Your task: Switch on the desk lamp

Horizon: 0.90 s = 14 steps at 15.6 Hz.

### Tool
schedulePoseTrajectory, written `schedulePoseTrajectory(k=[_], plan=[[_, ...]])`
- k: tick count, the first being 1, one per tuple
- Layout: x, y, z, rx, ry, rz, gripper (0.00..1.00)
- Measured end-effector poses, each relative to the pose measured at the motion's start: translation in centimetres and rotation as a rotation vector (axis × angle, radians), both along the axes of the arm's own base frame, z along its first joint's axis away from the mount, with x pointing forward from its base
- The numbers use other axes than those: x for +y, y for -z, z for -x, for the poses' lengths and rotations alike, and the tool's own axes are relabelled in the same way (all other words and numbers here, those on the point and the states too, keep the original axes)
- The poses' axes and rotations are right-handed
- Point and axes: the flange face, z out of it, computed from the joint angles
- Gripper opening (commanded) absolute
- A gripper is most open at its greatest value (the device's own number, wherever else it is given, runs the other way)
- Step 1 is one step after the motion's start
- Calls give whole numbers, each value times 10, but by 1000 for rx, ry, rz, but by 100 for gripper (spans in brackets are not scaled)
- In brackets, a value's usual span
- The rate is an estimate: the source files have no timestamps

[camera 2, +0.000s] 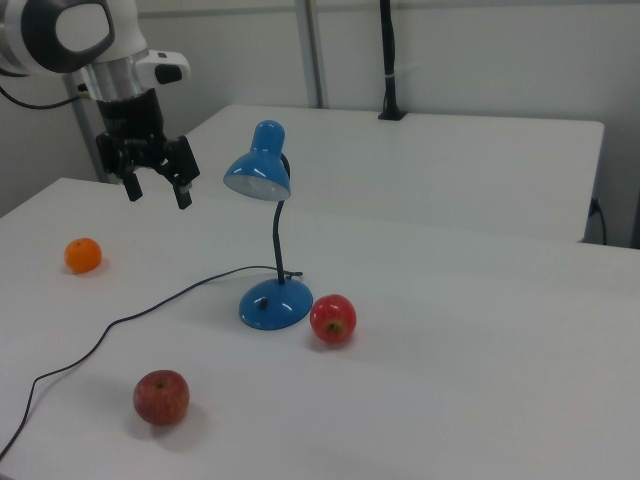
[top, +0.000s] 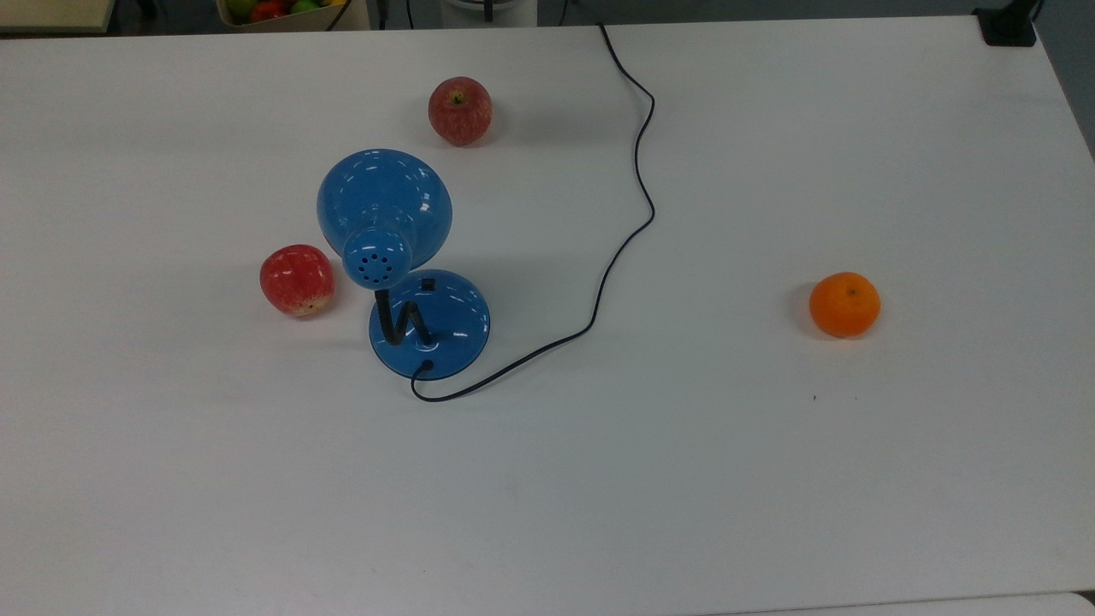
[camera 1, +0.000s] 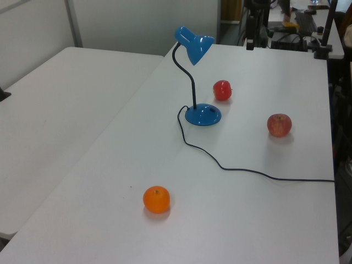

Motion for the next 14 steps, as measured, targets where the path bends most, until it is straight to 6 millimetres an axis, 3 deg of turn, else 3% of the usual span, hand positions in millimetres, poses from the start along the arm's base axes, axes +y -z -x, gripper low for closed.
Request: schedulePoseTrajectory(k=[9, 10, 11, 14], plan=[[-12, -4, 3, 19, 30, 5, 100], [-12, -4, 3, 19, 30, 5, 94], [-12, -4, 3, 19, 30, 5, 81], [-12, -3, 3, 19, 30, 5, 27]])
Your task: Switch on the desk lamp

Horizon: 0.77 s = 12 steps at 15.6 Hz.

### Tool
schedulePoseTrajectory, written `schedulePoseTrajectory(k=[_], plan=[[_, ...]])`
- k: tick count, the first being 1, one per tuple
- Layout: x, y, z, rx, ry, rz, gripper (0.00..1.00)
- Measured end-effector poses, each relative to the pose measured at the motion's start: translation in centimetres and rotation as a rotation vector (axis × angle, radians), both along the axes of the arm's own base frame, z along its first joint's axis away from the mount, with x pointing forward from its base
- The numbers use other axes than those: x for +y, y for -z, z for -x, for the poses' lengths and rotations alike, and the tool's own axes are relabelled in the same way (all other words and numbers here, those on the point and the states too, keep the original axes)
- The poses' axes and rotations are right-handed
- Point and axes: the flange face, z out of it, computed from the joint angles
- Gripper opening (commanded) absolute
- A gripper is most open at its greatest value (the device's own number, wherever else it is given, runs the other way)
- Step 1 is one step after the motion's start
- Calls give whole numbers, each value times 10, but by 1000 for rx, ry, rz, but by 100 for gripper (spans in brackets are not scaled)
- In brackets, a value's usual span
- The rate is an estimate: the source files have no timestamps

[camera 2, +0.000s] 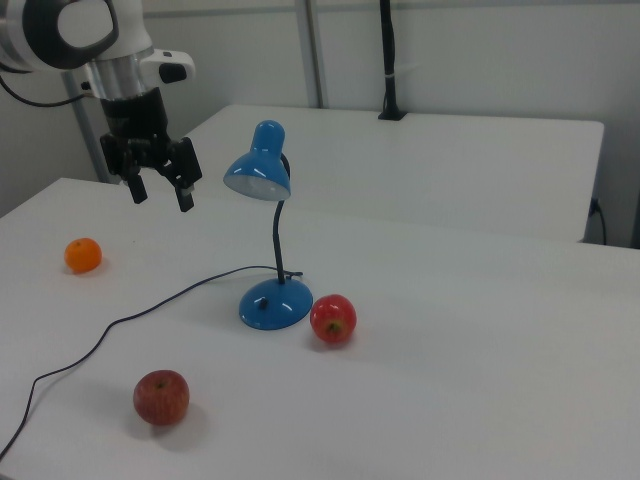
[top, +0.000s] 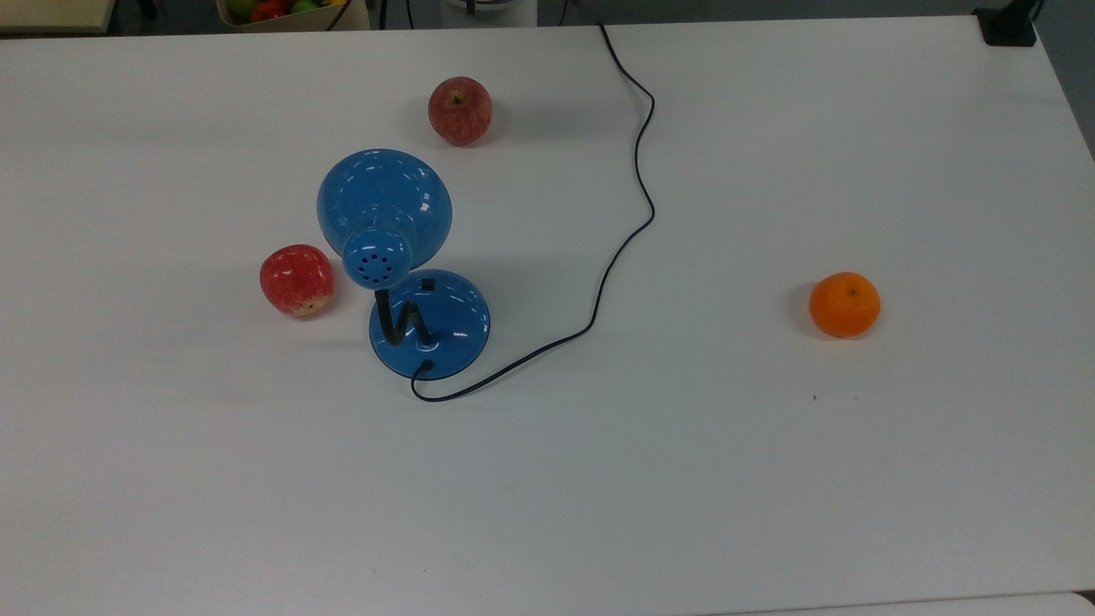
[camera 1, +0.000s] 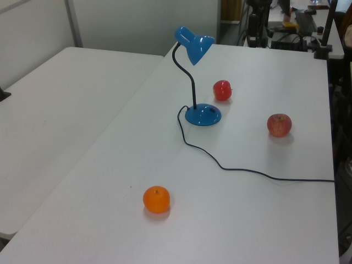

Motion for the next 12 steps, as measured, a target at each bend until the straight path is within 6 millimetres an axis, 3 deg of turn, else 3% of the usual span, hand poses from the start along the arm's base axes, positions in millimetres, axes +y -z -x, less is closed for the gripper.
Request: schedulePoseTrajectory(k=[2, 12], plan=[[-1, 1, 0, 2, -7, 0, 2], [-2, 11, -4, 16, -36, 0, 0]])
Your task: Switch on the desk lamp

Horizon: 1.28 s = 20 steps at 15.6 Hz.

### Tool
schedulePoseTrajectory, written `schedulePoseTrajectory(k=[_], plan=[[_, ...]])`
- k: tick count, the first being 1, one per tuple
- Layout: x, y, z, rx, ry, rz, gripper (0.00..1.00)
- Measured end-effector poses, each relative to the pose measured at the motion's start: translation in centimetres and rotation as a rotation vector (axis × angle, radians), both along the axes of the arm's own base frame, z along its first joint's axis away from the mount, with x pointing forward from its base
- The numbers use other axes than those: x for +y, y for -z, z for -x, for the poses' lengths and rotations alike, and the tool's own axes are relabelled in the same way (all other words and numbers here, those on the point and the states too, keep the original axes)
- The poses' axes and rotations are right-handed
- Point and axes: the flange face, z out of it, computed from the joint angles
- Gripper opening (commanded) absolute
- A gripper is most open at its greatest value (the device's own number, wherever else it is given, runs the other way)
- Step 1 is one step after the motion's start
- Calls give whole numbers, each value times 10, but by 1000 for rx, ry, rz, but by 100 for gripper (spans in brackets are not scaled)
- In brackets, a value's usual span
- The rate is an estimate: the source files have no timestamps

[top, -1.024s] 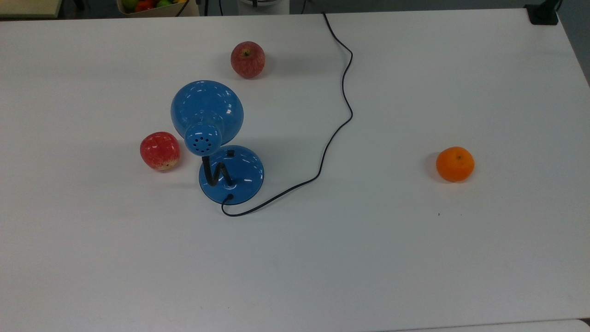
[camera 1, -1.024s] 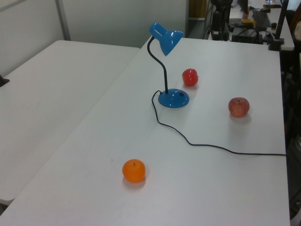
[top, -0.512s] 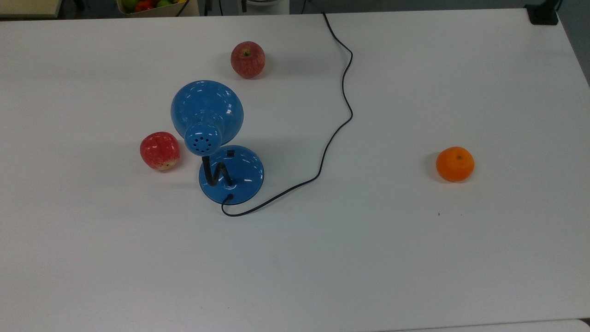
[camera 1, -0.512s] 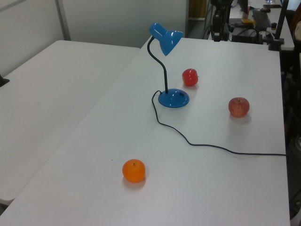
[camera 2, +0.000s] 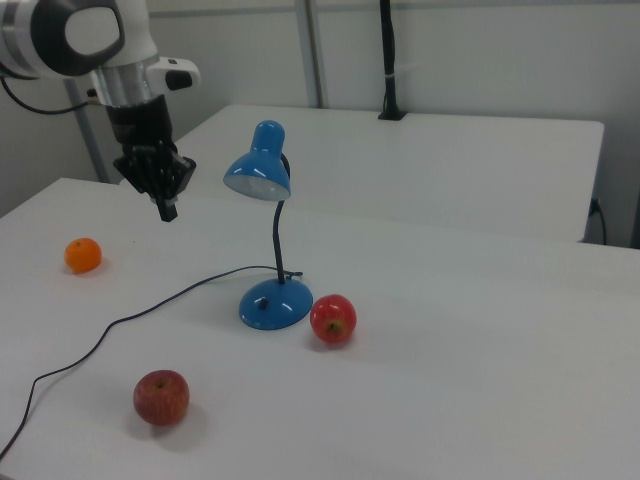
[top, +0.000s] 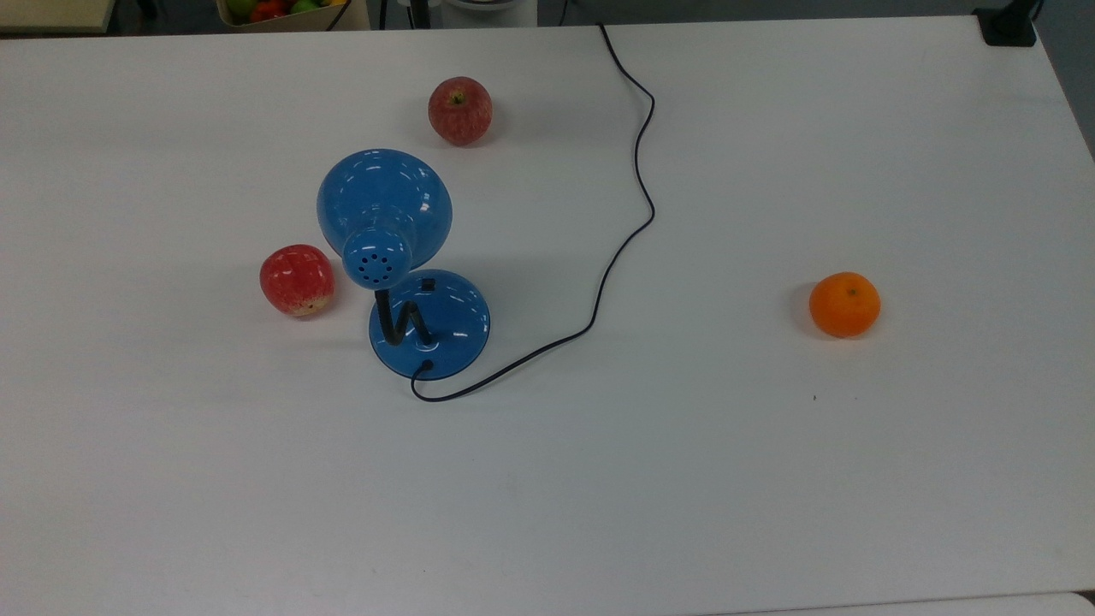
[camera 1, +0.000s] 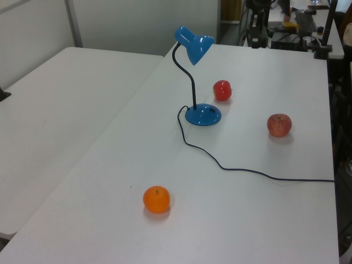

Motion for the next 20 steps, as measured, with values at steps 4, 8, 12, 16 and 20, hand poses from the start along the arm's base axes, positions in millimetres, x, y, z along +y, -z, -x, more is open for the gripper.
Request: schedulePoseTrajectory(k=[4, 8, 12, 16, 20], plan=[[-19, 39, -12, -36, 29, -2, 0], [-37, 95, -18, -76, 42, 17, 0], [-41, 152, -18, -140, 19, 42, 0], [-40, 192, -24, -192, 5, 38, 0], [-39, 221, -39, -246, -16, 42, 0]])
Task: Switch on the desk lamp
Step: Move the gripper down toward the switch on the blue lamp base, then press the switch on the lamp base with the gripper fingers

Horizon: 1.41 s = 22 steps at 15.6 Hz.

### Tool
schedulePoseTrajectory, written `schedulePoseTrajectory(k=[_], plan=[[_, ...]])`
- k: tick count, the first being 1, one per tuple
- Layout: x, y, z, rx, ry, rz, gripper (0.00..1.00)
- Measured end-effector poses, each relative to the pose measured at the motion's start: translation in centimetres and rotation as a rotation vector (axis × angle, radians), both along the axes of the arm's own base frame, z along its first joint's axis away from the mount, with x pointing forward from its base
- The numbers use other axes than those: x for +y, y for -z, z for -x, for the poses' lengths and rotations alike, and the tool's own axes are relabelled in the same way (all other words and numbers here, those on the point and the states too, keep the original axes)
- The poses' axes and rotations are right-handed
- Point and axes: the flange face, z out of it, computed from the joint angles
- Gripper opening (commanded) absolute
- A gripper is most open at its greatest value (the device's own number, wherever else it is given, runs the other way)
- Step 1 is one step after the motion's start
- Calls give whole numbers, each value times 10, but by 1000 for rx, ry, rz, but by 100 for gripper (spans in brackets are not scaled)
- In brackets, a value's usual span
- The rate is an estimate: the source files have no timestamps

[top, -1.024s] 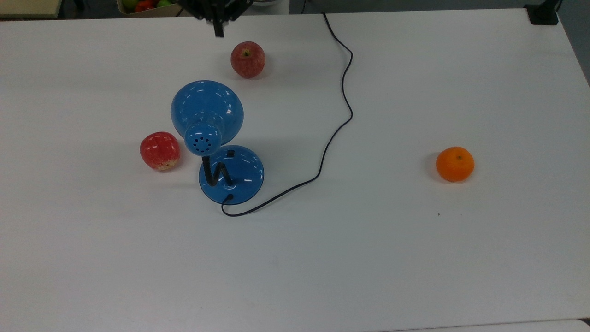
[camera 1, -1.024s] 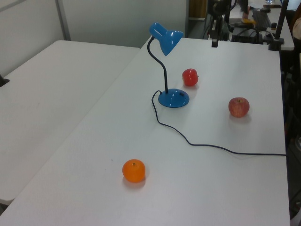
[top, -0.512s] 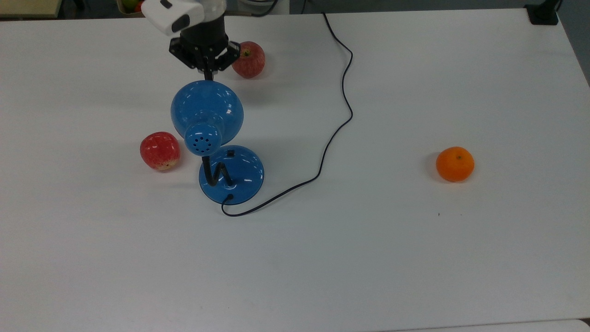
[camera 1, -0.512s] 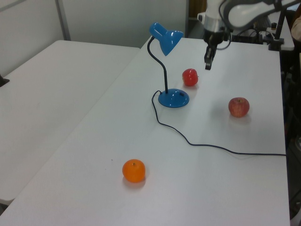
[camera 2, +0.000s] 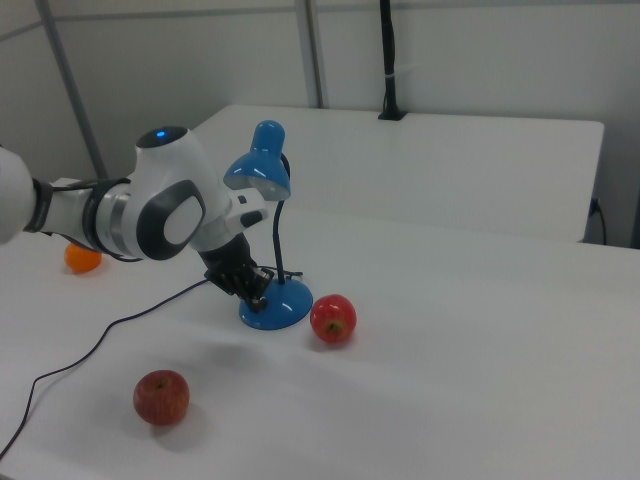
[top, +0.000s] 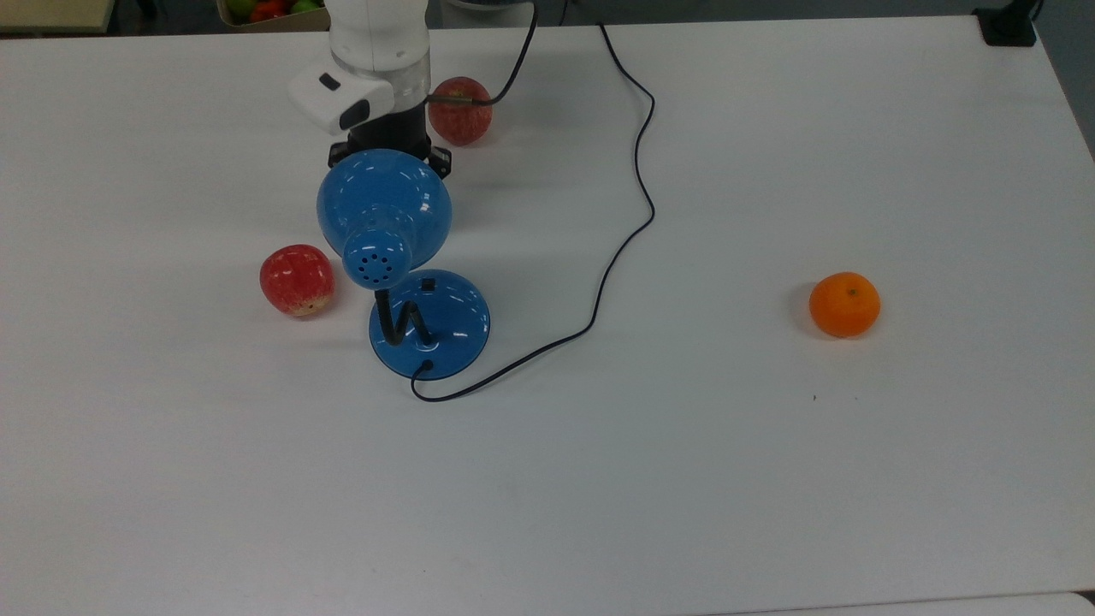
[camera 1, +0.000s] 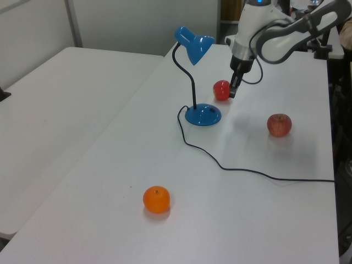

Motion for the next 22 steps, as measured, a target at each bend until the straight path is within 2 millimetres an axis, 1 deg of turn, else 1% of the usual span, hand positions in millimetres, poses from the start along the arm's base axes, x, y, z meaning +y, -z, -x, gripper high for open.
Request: schedulePoseTrajectory(k=[3, 8, 17, 22], plan=[[1, 15, -10, -53, -11, -5, 0], [4, 31, -21, -137, -25, -14, 0], [16, 44, -28, -190, -51, -24, 0], [19, 46, -30, -197, -57, -27, 0]])
